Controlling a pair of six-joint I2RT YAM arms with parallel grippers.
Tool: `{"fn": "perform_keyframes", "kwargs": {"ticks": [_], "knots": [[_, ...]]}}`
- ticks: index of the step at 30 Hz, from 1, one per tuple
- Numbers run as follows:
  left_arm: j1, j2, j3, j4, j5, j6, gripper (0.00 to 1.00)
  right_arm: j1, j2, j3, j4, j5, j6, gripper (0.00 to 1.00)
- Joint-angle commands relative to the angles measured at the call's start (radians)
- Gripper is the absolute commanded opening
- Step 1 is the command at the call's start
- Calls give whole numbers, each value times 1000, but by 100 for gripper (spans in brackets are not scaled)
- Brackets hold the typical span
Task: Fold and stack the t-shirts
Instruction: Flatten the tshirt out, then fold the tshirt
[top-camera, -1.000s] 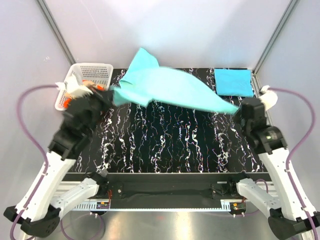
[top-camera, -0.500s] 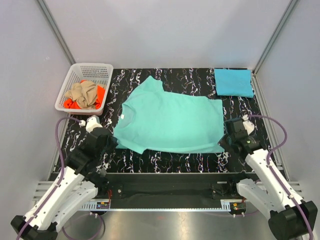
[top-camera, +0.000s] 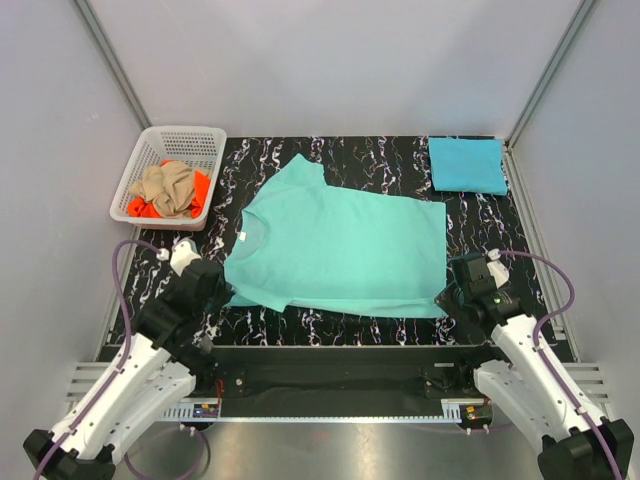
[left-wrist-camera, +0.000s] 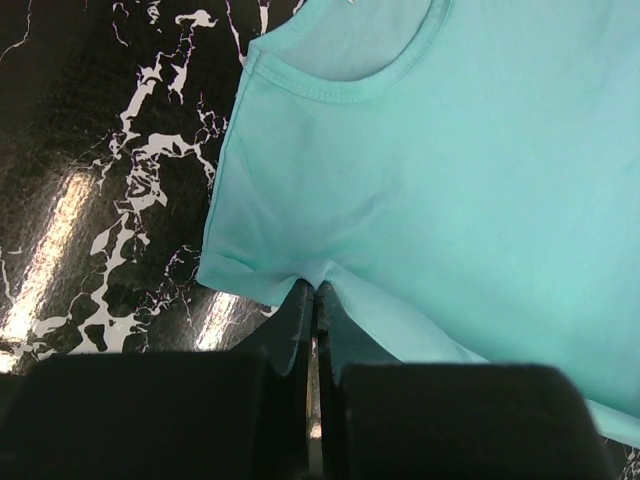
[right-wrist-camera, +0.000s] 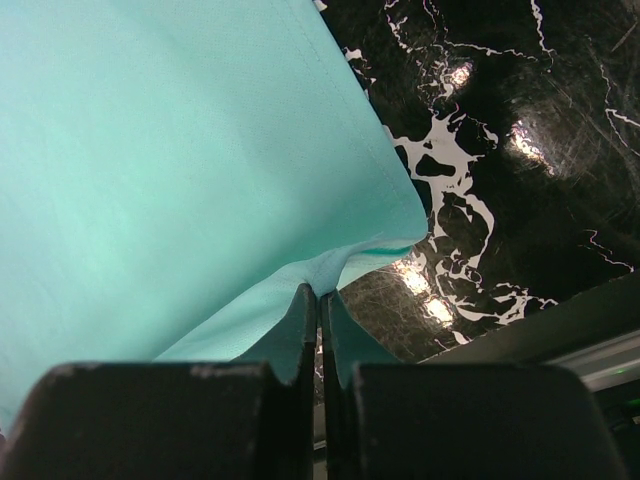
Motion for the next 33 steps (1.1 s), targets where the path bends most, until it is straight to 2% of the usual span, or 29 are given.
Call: {"fn": "perform_keyframes", "kwargs": {"ticks": [1,9,12,17,22,27,33], "knots": [[-4,29,35,77,-38,9,0,1,0,36,16,36,-5,0],[-3,250,98,195,-28,81,0,1,15,48,47,79,-24,0],[-3,328,152,279,8,151,0,1,38,77,59,102,-37,0],[-3,467,239,405,109,370,0,1,88,109,70,124,-50,0],[-3,631,365,375,84,499,0,1,106,94,88,150,-44,0],[-3,705,416,390,58,533,0,3,109,102,95,200,-34,0],[-3,768,443,470,122,539,0,1,118,102,96,222,-36,0]]}}
